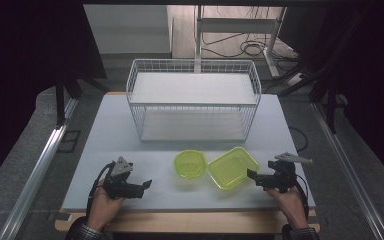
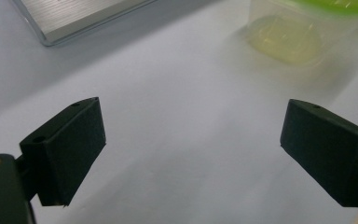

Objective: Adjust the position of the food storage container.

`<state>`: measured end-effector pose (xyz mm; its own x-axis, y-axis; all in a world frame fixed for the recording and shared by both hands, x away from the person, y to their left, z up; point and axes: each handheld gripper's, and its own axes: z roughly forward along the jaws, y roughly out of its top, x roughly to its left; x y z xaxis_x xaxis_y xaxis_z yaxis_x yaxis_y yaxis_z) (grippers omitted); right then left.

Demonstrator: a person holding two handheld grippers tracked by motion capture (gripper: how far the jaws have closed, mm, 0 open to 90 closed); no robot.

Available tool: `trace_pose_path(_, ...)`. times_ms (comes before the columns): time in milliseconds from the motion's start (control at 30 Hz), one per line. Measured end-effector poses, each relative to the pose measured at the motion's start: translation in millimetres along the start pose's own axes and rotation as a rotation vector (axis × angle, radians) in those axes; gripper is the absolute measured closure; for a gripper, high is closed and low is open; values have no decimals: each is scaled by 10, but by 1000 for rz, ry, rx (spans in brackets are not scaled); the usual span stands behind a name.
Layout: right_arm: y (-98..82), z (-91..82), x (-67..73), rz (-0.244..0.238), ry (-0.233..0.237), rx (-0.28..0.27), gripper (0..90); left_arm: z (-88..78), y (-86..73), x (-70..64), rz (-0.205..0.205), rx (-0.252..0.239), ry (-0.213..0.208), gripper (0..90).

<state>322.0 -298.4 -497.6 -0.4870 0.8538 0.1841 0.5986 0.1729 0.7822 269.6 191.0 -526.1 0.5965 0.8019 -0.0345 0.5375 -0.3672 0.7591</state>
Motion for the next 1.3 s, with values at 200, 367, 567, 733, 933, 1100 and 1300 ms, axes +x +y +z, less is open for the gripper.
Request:
trace_pose_path(200, 12, -17, 38, -40, -8, -3, 0, -6, 52, -41, -20, 1, -44, 64)
trace_pose_path(367, 6, -6, 34, -33, -11, 4, 0, 10, 84, -57, -51, 3, -74, 20)
trace_pose_path(567, 11, -10, 40, -33, -16, 2, 11, -16, 164, -110, -52, -21, -101, 57)
trace_pose_path(733, 17, -6, 60, -34, -25, 8, 29, -45, 260, -203, -18, -35, -106, 168)
trace_pose_path(933, 20, -9, 66, -47, -40, 6, 36, -80, 429, -324, 14, -59, -159, 392)
trace_pose_path(1100, 25, -19, 63, -45, -46, 3, 41, -22, 578, -446, 38, -64, -220, 655)
trace_pose_path(1300, 28, -29, 59, -47, -55, -4, 47, 117, 804, -626, 78, -50, -261, 810)
